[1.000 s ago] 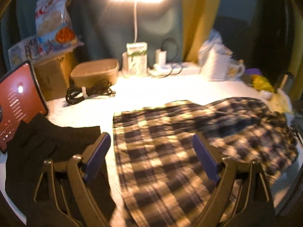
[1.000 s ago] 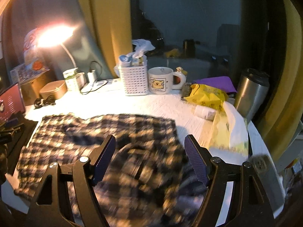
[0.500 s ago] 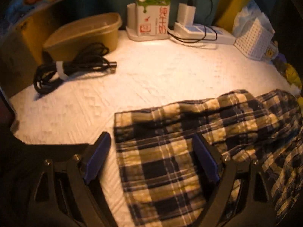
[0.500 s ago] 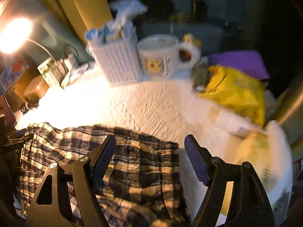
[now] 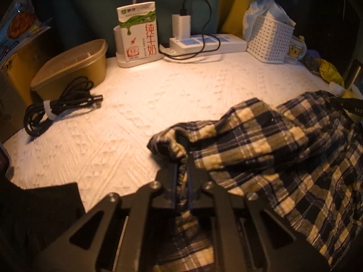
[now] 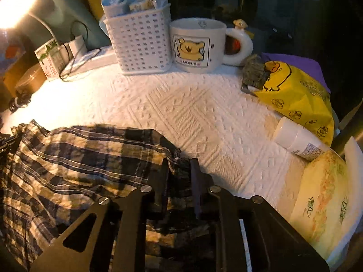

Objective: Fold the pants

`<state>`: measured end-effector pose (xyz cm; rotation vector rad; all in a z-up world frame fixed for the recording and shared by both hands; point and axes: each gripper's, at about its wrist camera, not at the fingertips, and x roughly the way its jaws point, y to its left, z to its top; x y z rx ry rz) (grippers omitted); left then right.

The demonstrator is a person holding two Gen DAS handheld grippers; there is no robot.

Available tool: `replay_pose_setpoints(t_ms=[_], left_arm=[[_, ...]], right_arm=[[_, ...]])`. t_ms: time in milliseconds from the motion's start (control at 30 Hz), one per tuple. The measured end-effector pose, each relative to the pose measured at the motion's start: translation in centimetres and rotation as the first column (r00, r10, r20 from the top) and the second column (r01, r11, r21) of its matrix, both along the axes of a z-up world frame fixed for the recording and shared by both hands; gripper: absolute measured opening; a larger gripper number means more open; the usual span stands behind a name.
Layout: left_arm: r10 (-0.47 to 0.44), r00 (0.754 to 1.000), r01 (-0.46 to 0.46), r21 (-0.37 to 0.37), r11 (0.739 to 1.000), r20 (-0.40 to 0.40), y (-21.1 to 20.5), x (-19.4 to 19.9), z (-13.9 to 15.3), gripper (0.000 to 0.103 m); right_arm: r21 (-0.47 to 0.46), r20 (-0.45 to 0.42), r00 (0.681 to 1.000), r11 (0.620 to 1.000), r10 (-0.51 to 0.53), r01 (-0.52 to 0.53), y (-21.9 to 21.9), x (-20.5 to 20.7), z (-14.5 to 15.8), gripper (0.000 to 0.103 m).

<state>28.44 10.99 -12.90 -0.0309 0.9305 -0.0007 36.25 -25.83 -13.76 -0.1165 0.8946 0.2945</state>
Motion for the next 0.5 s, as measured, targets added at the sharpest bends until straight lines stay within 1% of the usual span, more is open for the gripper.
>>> replay_pose_setpoints(t_ms=[67,200,233,300,367,400,433,467,500], left_arm=[[-0.001,1.000,0.001,-0.005,1.000,0.021,0.4,1.1,0.8,0.005],[-0.004,0.996,0.003,0.002,1.000,0.088,1.2,3.5,3.7,0.005],[-0.003,0.994,0.003,0.006,1.000,0.105,1.5,4.3,4.3,0.005],[0.002,0.990,-0.008,0.036,0.999,0.144,2.1,6.3,5.6,0.005],[0.026,0.986,-0.032,0.034,0.999,0.165,3.3,8.5,6.3,0.005],[0.034,0.986,-0.038,0.022,0.999,0.162,3.9,9.5,6.4,0.005],[0.044,0.989,-0.046,0.007,0.999,0.141,4.6,11.1,6.1,0.006],[0.045,0.992,-0.046,0.009,0.999,0.116,4.9,12.0,5.7,0.007],[0.047,0.996,-0.047,0.006,0.999,0.070,5.2,13.1,5.0,0.007]], right_arm=[[0.004,0.049,0.999,1.000,0.005,-0.005,0.4,0.1,1.2,0.017],[0.043,0.145,0.989,0.999,-0.014,0.008,0.8,1.1,4.5,0.017],[0.051,0.162,0.987,0.999,-0.023,0.015,0.7,1.4,5.1,0.017],[0.078,0.190,0.981,0.996,-0.045,0.031,0.8,2.8,6.4,0.017],[0.105,0.198,0.978,0.993,-0.070,0.050,0.8,4.3,7.2,0.017],[0.114,0.194,0.977,0.992,-0.083,0.062,0.9,5.4,7.1,0.017],[0.119,0.185,0.978,0.990,-0.093,0.071,1.0,6.2,6.9,0.017],[0.119,0.160,0.982,0.990,-0.101,0.083,1.2,7.3,6.3,0.017],[0.121,0.128,0.985,0.988,-0.113,0.097,1.4,8.4,5.6,0.017]])
